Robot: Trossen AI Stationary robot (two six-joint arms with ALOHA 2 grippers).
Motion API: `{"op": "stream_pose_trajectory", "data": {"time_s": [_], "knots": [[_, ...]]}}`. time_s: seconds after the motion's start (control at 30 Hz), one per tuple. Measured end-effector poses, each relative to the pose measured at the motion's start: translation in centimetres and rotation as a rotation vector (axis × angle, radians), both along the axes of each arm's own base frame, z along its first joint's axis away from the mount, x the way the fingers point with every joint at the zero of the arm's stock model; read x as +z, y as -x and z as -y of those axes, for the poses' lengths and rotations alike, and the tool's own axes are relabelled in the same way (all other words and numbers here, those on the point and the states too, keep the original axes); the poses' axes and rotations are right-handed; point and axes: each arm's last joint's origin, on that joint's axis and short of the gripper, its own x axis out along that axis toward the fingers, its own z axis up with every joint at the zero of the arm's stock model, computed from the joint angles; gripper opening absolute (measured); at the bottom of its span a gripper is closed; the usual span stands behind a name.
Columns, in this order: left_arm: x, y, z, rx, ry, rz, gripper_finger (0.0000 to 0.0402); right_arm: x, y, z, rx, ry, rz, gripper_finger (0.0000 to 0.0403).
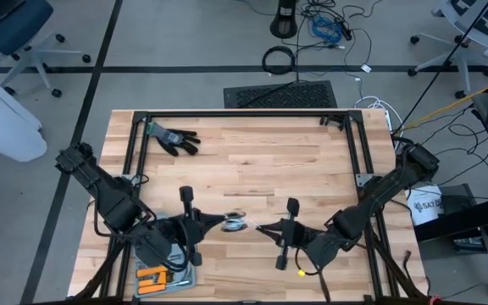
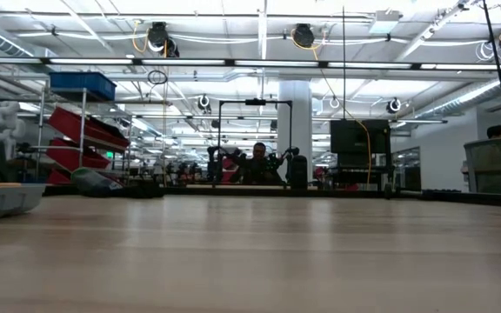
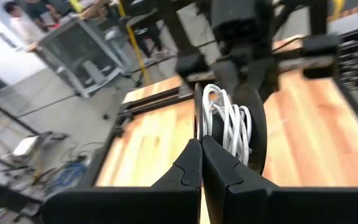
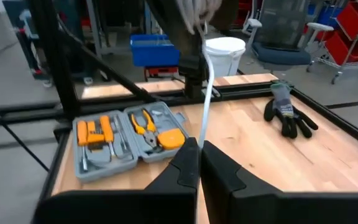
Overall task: Coil cords
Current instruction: Coil the white cable wire into the spool
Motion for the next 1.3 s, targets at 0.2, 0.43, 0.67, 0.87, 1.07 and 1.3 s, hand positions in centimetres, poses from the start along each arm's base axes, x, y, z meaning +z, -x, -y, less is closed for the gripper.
{"op": "stream_pose_trajectory", "data": {"time_s": [0.2,0.43,0.67,0.87,1.07,1.3], "knots": [[-0.1,0.0,-0.1,0.006,-0.047,-0.015,0.0000,0.8,0.4,0.2,0.000,-0.035,0.025,0.0000],[-0.9,0.3,-0.3,0.006,-0.111,-0.091,0.0000,1.4,1.2,-0.5,0.052,-0.067,0.038,0.0000],[-1.4,-0.2,-0.3,0.005,-0.147,-0.112,0.0000,1.8,1.6,-0.8,0.061,-0.081,0.061,0.0000],[-3.5,-1.7,0.7,-0.009,-0.236,-0.182,0.0000,2.3,1.0,-0.1,0.042,-0.074,0.091,0.0000],[-5.0,-3.2,1.3,0.106,-0.309,-0.156,0.0000,2.8,0.5,0.1,0.049,-0.080,0.147,0.0000],[-5.9,-5.1,1.3,0.234,-0.315,-0.079,0.0000,2.7,0.1,0.2,0.052,-0.089,0.156,0.0000]]}}
